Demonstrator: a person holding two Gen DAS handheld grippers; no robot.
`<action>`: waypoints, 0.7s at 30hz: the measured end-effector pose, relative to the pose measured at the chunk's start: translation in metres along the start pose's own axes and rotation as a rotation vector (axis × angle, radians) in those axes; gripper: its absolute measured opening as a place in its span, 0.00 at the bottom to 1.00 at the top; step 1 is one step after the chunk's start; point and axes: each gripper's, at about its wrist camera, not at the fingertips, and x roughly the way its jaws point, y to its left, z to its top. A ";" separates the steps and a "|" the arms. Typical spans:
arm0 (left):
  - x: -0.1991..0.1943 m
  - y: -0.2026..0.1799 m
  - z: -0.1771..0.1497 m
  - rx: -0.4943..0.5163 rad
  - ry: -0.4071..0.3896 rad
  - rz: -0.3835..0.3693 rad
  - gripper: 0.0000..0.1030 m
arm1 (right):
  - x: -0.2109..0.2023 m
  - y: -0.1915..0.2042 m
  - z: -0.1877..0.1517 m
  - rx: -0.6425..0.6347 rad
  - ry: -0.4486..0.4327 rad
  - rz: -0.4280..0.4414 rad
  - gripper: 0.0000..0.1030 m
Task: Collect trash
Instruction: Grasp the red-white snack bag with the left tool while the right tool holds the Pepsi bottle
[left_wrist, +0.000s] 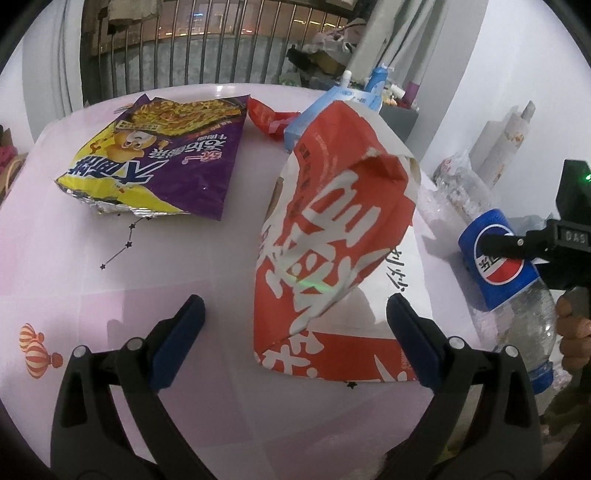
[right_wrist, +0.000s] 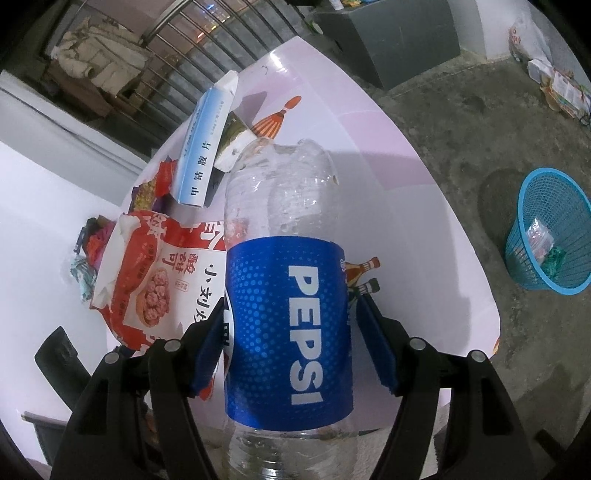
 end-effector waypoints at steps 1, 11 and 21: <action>0.000 0.002 0.000 -0.007 -0.002 -0.006 0.91 | 0.001 0.000 0.000 -0.001 0.001 -0.001 0.66; 0.001 0.000 0.001 -0.003 0.003 0.021 0.91 | 0.002 0.000 0.000 0.004 0.002 0.004 0.67; -0.001 0.004 0.001 -0.032 -0.006 -0.007 0.91 | 0.004 0.002 0.001 -0.001 0.004 0.001 0.67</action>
